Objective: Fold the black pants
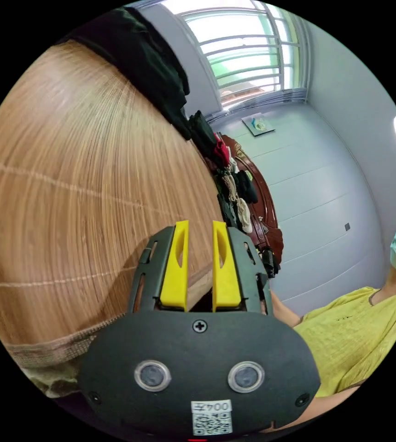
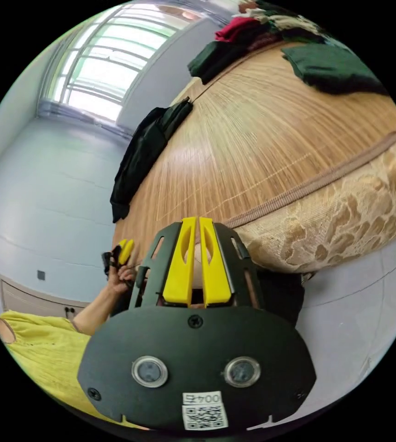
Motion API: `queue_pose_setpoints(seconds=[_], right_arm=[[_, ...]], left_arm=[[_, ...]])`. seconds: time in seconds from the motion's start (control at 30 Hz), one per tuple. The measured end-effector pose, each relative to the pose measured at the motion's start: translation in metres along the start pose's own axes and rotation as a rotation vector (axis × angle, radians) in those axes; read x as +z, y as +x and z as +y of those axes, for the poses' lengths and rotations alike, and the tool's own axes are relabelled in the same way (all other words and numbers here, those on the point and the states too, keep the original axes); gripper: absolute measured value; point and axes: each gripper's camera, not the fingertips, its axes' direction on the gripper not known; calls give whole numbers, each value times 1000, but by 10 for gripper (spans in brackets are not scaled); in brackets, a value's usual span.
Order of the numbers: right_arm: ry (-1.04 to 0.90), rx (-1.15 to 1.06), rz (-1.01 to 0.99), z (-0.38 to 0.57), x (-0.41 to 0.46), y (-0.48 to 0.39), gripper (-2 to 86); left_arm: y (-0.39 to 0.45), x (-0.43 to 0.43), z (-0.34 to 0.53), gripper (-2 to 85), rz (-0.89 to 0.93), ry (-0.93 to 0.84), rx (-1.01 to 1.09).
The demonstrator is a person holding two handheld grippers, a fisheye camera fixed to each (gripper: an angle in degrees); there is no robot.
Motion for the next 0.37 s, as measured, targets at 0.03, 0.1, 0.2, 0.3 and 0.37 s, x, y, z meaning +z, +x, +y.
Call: queue_pose_setpoints(seconds=[0.03, 0.1, 0.2, 0.3, 0.37], right_arm=[[16, -33, 45, 1, 0, -9, 4], [2, -23, 63, 2, 7, -11, -2], [-4, -31, 92, 1, 16, -23, -6], [-29, -48, 127, -2, 28, -36, -7], [-49, -31, 142, -6, 36, -40, -7]], left_arm=[[12, -14, -7, 82, -26, 31, 39], [24, -43, -23, 98, -154, 87, 78], [26, -104, -68, 139, -495, 201, 68], [11, -156, -126, 175, -739, 301, -2], [-3, -182, -177, 200, -887, 336, -47]])
